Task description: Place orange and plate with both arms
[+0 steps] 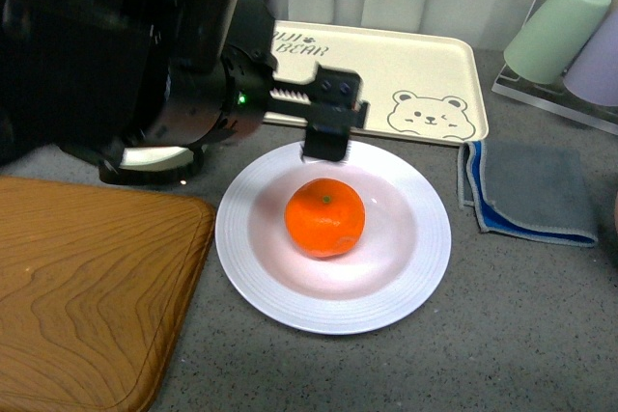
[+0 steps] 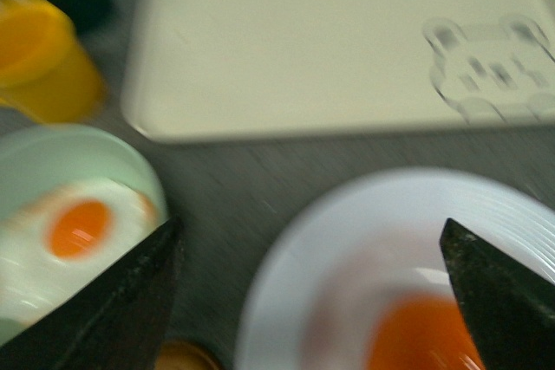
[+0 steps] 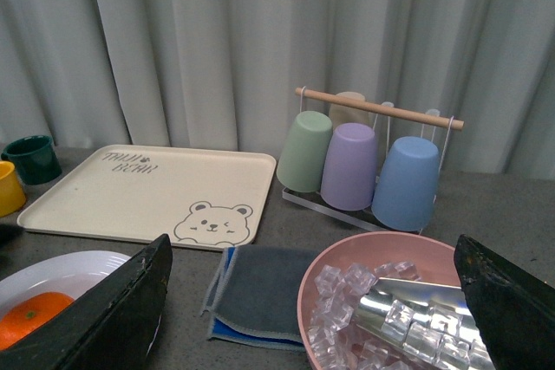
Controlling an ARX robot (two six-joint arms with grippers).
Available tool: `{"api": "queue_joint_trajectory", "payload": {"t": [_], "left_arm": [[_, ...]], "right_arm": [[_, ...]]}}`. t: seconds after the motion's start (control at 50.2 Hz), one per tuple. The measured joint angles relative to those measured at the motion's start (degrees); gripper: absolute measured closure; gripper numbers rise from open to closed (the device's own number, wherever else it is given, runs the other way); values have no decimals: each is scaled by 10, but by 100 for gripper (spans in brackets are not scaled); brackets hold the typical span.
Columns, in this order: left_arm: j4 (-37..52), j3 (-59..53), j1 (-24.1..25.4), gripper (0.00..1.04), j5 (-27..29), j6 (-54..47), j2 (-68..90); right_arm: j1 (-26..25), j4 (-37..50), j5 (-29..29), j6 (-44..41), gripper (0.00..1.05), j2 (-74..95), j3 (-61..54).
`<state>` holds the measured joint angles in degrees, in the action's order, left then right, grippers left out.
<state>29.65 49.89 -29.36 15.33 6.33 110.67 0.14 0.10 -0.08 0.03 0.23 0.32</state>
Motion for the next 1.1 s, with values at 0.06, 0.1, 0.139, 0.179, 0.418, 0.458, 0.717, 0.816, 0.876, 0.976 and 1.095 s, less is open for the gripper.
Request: {"api": "queue_joint_trajectory", "payload": {"t": [0.06, 0.1, 0.139, 0.179, 0.418, 0.458, 0.717, 0.816, 0.876, 0.976, 1.095], "left_arm": [[162, -59, 8, 24, 72, -21, 5], [291, -125, 21, 33, 89, -35, 2], [393, -181, 42, 43, 85, -44, -20], [426, -202, 52, 47, 80, -46, -37], [457, -344, 125, 91, 11, -54, -189], [447, -366, 140, 101, -1, -55, -218], [297, -442, 205, 101, -66, -59, -438], [246, -459, 222, 101, -84, -59, -517], [221, -468, 230, 101, -93, -59, -550], [170, -480, 256, 101, -126, -59, -614], [111, -487, 291, 101, -150, -59, -683]], "right_arm": [[0, 0, -1, 0, 9, 0, 0], [0, 0, 0, 0, 9, 0, 0], [0, 0, 0, 0, 9, 0, 0], [0, 0, 0, 0, 9, 0, 0], [0, 0, 0, 0, 9, 0, 0], [0, 0, 0, 0, 9, 0, 0], [0, 0, 0, 0, 9, 0, 0], [0, 0, 0, 0, 9, 0, 0], [0, 0, 0, 0, 9, 0, 0], [0, 0, 0, 0, 9, 0, 0], [0, 0, 0, 0, 9, 0, 0]]}}
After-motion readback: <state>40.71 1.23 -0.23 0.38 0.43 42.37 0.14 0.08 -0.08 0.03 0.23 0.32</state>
